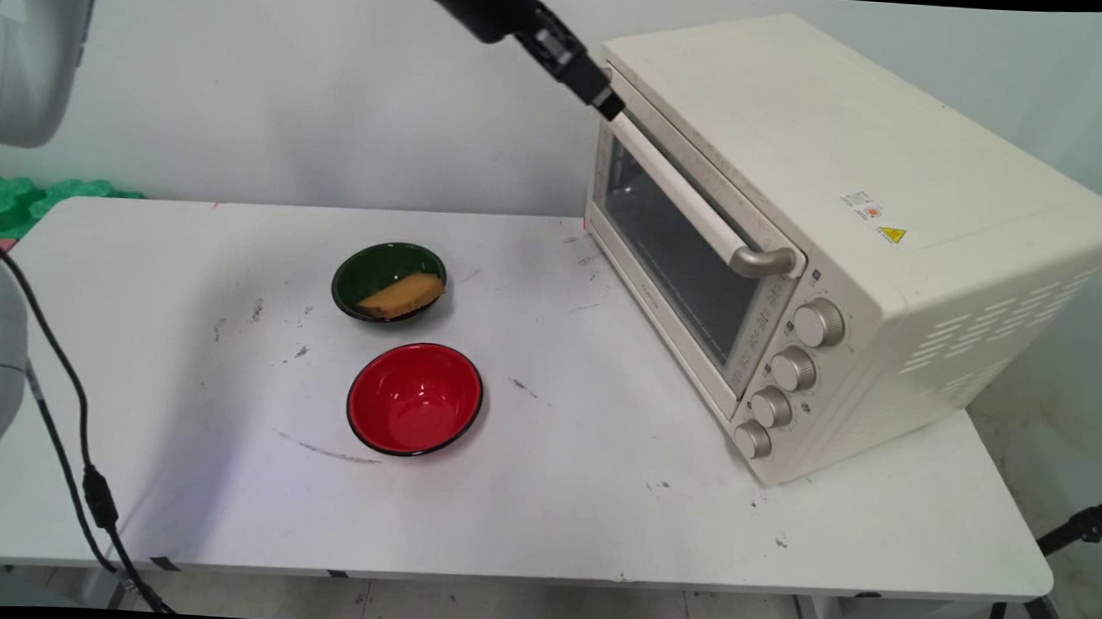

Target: Open the oven

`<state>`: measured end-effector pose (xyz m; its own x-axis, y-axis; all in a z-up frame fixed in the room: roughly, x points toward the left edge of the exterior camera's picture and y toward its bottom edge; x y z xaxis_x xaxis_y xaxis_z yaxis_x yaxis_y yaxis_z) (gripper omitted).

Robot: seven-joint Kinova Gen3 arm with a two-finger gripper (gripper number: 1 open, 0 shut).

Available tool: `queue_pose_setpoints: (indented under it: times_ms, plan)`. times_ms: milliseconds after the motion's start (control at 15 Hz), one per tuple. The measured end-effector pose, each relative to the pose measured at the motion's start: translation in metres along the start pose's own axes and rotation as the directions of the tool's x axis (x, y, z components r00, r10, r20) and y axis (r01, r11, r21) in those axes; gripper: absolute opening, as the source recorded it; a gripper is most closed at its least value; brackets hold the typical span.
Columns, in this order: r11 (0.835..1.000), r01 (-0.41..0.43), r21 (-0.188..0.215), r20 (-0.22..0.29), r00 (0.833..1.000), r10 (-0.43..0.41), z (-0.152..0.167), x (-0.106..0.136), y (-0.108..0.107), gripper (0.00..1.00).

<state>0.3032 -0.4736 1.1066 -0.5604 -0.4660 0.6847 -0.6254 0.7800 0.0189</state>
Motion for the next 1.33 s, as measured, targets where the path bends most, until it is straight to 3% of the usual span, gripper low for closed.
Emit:
queue_pose_setpoints:
  times_ms: [467,1333]
  plan:
    - [1.000,-0.016,0.014,0.040,0.999,0.016,0.043,0.026,-0.002,0.00]
    - [1.000,-0.011,0.020,0.104,0.994,0.009,0.098,0.040,-0.010,0.00]
